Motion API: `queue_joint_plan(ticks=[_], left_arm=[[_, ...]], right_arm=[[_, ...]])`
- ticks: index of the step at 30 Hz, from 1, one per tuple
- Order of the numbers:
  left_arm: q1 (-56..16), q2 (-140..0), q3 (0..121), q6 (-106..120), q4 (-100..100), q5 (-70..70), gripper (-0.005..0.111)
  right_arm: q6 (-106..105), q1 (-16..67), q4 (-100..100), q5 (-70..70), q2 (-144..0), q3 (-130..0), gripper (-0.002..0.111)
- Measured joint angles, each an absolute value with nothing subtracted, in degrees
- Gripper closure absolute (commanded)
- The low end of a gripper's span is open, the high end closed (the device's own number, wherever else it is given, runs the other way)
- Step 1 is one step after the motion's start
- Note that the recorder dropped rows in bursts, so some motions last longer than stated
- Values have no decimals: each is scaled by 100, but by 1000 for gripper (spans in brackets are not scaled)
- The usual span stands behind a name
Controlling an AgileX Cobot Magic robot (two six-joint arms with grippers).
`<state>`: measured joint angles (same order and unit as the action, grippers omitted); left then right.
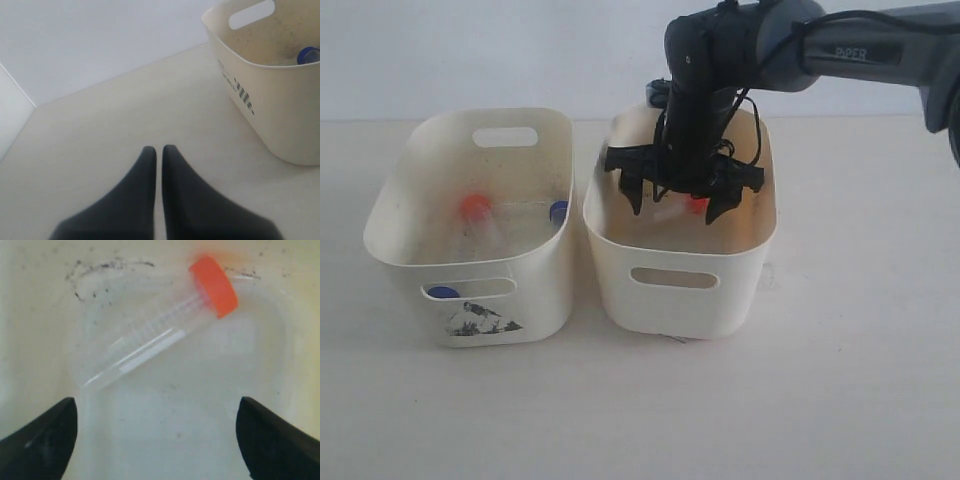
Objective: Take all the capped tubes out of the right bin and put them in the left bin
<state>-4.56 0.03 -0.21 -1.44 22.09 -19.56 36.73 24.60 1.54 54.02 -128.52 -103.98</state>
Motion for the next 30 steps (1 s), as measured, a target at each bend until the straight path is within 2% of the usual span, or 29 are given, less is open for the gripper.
queue_joint_plan(ticks=[14, 16, 19, 26, 29, 30], left_arm=[[-456, 3, -21, -144, 2209, -1956, 102], [-456, 3, -21, -144, 2209, -1956, 102], [-456, 3, -21, -144, 2209, -1956, 102], [-456, 3, -21, -144, 2209, -1956, 102], [-456, 3, -21, -144, 2209, -1956, 102], [-456, 3, -21, -144, 2209, -1956, 102]], right_arm=[[4504, 2460, 121, 5193, -12852, -10398, 29], [4634, 2460, 121, 5151, -12852, -10398, 38], [4497, 2460, 121, 5139, -12852, -10398, 57], [3241, 2460, 121, 5435, -12848, -10398, 83], [2771, 2460, 121, 5603, -12784, -10398, 106], [2573, 2460, 121, 5640, -12750, -10398, 108]])
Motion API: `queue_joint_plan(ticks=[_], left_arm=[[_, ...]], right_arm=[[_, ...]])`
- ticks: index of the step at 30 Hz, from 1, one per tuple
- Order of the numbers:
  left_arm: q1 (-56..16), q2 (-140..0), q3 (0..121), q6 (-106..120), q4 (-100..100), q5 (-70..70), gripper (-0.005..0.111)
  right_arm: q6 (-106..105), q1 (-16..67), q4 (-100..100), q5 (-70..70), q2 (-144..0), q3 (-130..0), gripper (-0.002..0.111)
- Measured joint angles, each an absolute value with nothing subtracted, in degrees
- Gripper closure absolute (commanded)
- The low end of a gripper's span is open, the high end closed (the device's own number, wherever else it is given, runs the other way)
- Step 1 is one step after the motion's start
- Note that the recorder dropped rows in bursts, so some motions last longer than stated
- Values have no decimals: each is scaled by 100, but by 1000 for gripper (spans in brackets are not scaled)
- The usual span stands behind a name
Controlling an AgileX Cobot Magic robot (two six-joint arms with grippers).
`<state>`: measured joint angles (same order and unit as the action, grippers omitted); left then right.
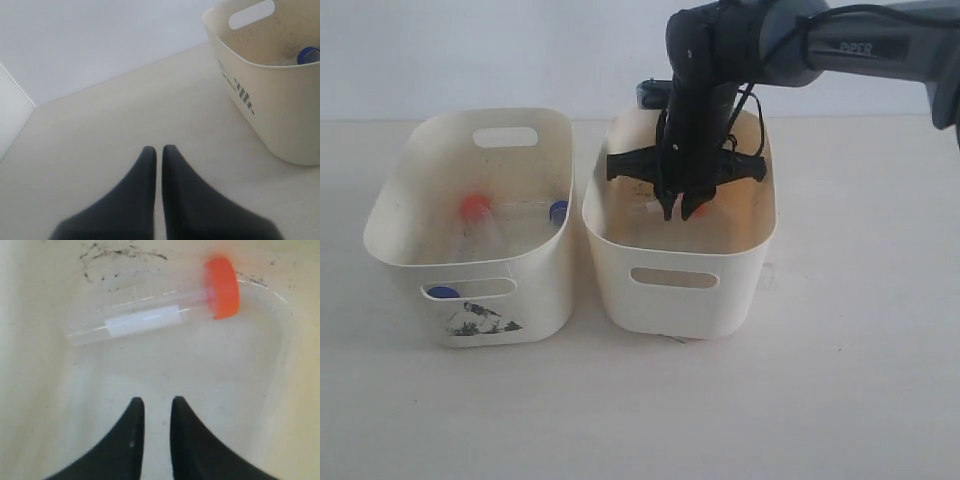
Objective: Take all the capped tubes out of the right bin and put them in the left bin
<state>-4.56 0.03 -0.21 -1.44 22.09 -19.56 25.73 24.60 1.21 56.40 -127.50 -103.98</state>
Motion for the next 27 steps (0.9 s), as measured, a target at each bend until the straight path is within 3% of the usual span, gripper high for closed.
queue_joint_plan(ticks=[7, 16, 22, 24, 27], left_arm=[[-456, 3, -21, -144, 2209, -1956, 102], [-456, 3, -21, -144, 2209, -1956, 102], [-456, 3, -21, -144, 2209, -1956, 102], [-456, 3, -21, -144, 2209, -1956, 102], [-456, 3, -21, -144, 2209, -1956, 102]], right_arm=[[698, 2460, 217, 5898, -12182, -10398, 108], [-6148, 2460, 581, 6925, -11891, -10398, 108], [-6524, 2460, 619, 6022, -12069, -10398, 108], [-6424, 2460, 594, 5794, -12174, -10398, 102], [-6377, 2460, 495, 5702, -12278, -10398, 84]])
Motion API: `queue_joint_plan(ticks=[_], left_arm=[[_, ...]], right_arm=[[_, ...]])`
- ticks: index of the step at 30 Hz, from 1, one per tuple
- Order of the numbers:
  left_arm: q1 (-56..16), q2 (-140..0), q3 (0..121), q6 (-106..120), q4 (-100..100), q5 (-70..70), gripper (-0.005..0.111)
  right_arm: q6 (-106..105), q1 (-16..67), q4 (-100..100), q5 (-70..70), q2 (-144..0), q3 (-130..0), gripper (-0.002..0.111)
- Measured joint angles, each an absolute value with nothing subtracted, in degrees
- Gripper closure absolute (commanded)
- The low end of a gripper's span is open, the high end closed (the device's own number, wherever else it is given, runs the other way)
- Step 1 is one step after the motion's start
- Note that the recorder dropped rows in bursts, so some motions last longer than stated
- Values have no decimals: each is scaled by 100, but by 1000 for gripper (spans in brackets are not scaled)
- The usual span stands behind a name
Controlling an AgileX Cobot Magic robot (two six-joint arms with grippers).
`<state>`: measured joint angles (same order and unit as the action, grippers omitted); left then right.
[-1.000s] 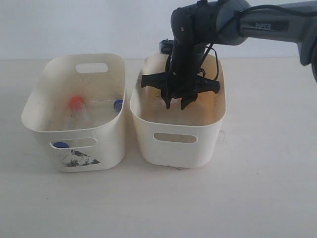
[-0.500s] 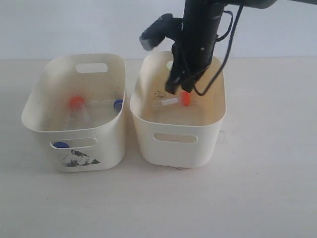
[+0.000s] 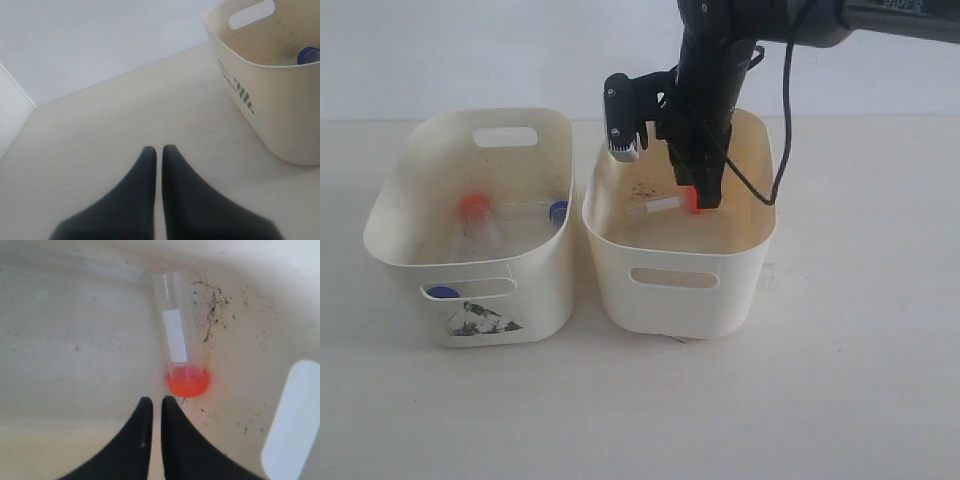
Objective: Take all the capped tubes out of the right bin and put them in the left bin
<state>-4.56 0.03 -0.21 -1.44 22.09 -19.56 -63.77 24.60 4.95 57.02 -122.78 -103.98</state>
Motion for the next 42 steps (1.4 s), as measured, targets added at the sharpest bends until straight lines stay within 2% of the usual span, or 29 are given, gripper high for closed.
queue_joint_plan(ticks=[2, 4, 7, 34, 37, 42], left_arm=[[-456, 3, -21, -144, 2209, -1956, 102], [-456, 3, -21, -144, 2209, -1956, 102], [-456, 3, -21, -144, 2209, -1956, 102], [-456, 3, -21, -144, 2209, -1956, 102], [-456, 3, -21, -144, 2209, -1956, 102], [-456, 3, -21, -144, 2209, -1956, 102]], right_arm=[[-6377, 2460, 479, 5684, -12342, -10398, 64], [-6377, 2460, 456, 5659, -12378, -10398, 53], [-6377, 2460, 315, 5567, -12470, -10398, 44], [-6442, 2344, 0, 4267, -13359, -10398, 42], [-6442, 2225, -131, 4227, -13381, -10409, 54], [-6442, 2114, -361, 4389, -13439, -10433, 100]])
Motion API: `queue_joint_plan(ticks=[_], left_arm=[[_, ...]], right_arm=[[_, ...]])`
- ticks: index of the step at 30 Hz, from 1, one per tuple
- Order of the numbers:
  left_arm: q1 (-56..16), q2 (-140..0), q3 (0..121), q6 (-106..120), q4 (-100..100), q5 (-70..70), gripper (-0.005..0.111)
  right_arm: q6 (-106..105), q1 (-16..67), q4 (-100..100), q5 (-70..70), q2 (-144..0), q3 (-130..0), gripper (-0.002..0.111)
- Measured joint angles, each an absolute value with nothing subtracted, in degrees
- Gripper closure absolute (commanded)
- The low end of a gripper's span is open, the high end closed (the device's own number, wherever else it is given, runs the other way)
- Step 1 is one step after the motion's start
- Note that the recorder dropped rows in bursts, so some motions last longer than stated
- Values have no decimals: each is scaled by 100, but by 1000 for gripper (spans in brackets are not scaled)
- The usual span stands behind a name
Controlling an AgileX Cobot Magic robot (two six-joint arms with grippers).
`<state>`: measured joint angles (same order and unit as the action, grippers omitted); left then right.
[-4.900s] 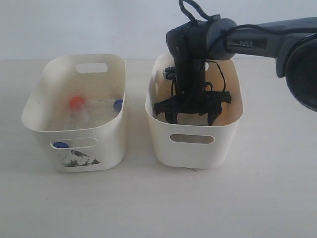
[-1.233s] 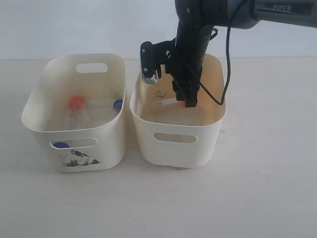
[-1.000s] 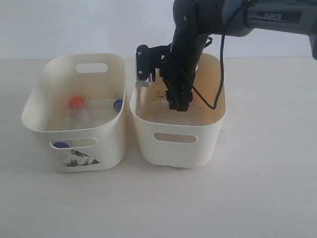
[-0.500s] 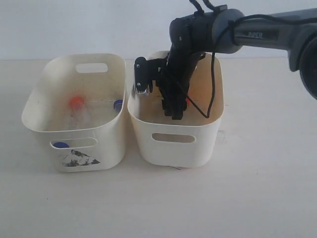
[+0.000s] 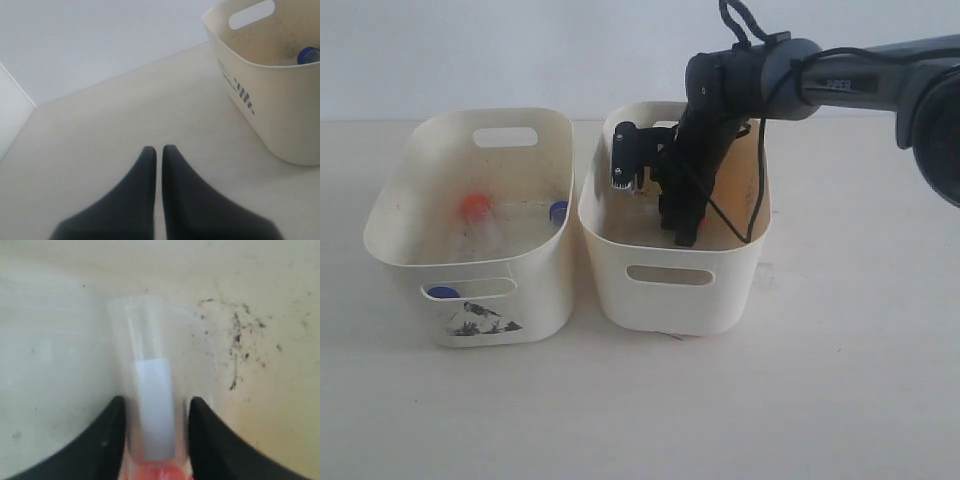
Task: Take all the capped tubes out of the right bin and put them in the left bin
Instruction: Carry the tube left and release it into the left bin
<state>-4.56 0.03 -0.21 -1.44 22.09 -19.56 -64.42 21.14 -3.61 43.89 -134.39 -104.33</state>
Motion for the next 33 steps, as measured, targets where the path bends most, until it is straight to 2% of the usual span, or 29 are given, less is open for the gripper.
queue_joint_plan(ticks=[1, 7, 12, 19, 21, 22, 25, 29, 31, 33], left_arm=[[-456, 3, -21, -144, 2209, -1956, 102], [-456, 3, -21, -144, 2209, -1956, 102], [-456, 3, -21, -144, 2209, -1956, 102], [-456, 3, -21, -144, 2209, -1956, 102], [-456, 3, -21, -144, 2209, -1956, 102], [-456, 3, -21, -144, 2209, -1956, 102], [-456, 3, -21, -144, 2209, -1956, 102], [-456, 3, -21, -144, 2209, -1956, 102], [-456, 3, -21, -144, 2209, -1956, 102], [-456, 3, -21, -144, 2209, -1956, 102]], right_arm=[[-6442, 2114, -361, 4401, -13439, -10433, 109], [-6442, 2103, -347, 4625, -13399, -10433, 108], [-6442, 2093, -326, 5508, -13046, -10389, 108], [-6267, 2075, -347, 6200, -11604, -10389, 108], [-6119, 2062, -870, 6223, -11043, -10389, 108], [-6082, 2072, -1788, 6223, -10733, -10389, 108], [-5882, 2499, -3585, 5633, -10553, -10389, 108], [-4802, 3254, -3751, 4216, -11064, -10389, 108], [-4326, 3367, -3715, 3852, -11396, -10389, 103], [-4041, 3376, -3567, 3664, -11685, -10389, 84]])
